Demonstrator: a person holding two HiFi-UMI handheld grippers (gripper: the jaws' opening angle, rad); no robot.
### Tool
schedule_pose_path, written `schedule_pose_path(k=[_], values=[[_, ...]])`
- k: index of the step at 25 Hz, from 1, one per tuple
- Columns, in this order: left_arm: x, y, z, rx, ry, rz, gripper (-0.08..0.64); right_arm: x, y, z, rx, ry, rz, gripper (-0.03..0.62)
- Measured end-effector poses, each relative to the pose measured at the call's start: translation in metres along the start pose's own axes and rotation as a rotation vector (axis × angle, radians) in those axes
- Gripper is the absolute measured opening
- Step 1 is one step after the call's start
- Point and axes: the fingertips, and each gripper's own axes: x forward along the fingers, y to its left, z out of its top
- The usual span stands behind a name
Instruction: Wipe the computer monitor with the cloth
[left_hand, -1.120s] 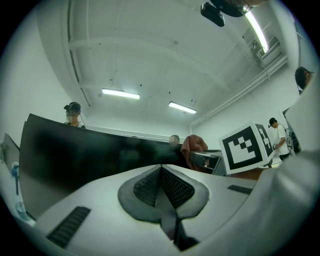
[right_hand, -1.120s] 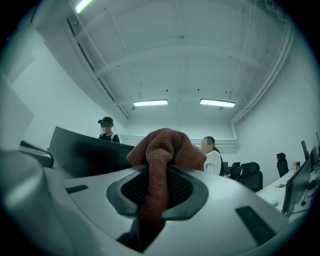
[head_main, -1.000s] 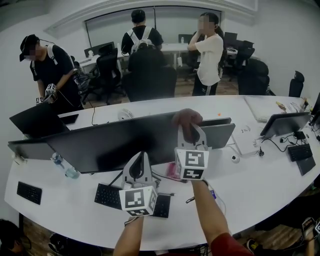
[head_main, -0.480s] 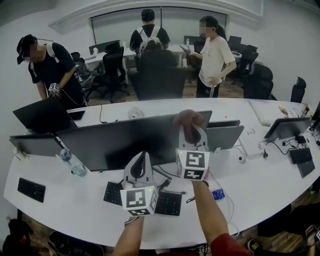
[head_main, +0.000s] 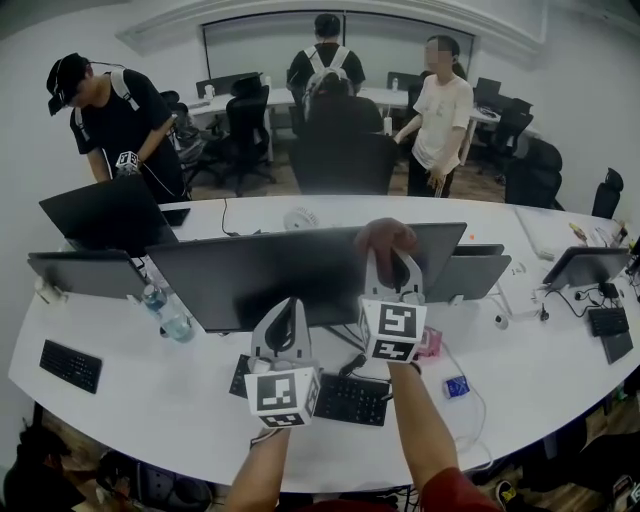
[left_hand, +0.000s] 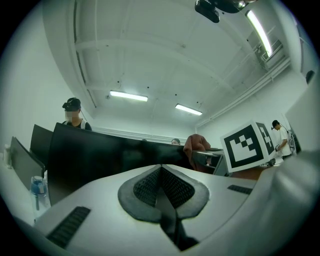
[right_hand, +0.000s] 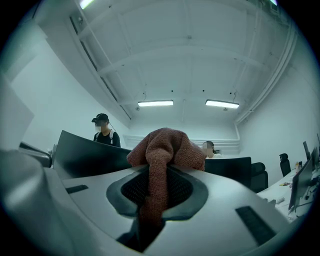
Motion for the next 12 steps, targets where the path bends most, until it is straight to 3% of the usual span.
schedule_pose_path(k=[12], values=[[-0.031,0.076,0.003,0.017,0.003,0.059,0.023,0.009,0.088,0.004,0.011,-0.011,0.040,0.077]])
